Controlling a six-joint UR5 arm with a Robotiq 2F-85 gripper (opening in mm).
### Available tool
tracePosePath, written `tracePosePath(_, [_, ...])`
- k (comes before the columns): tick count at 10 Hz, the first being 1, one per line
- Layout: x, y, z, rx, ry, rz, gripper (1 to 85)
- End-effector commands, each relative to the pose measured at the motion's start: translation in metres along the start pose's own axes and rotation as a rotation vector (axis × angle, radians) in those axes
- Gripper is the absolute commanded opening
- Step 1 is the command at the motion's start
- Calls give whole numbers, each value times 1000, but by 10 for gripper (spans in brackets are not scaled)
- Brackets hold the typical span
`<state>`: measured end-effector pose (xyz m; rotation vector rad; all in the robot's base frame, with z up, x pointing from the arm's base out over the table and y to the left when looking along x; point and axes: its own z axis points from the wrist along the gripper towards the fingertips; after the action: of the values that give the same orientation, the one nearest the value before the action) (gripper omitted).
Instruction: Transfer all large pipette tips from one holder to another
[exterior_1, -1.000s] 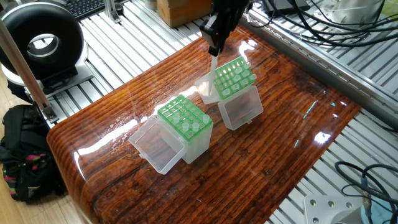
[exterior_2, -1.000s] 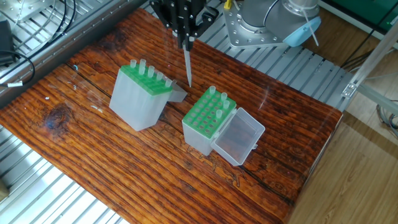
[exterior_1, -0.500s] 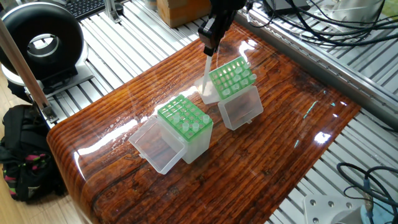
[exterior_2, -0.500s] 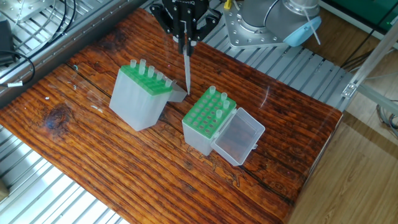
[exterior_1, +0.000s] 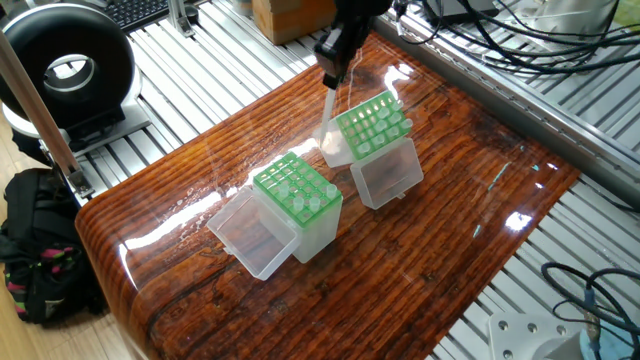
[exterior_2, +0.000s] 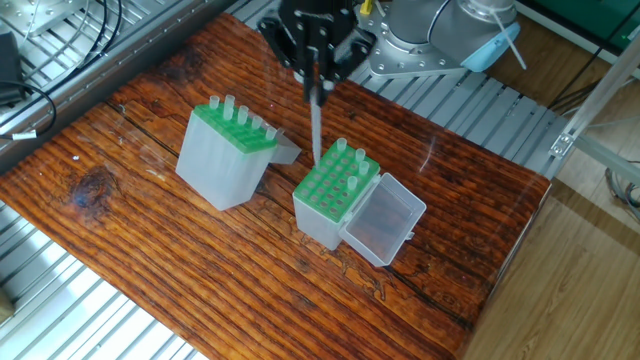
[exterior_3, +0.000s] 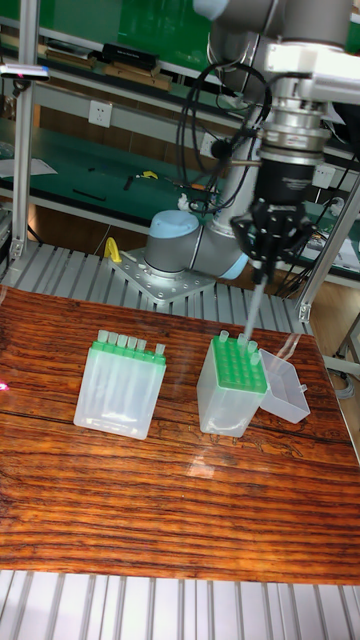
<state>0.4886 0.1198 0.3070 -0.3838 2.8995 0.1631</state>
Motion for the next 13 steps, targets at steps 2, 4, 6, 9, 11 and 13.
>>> tracePosePath(2, [-20, 30, 13, -28, -54, 32, 143])
tracePosePath(4, [-25, 32, 17, -27, -63, 31, 147])
tracePosePath(6, [-27, 26, 28, -1, -57, 28, 147])
tracePosePath(9, [-7, 30, 32, 12, 10, 34, 140])
tracePosePath(11, [0, 31, 36, 29, 22, 37, 137])
tracePosePath(13, [1, 31, 39, 32, 24, 25, 137])
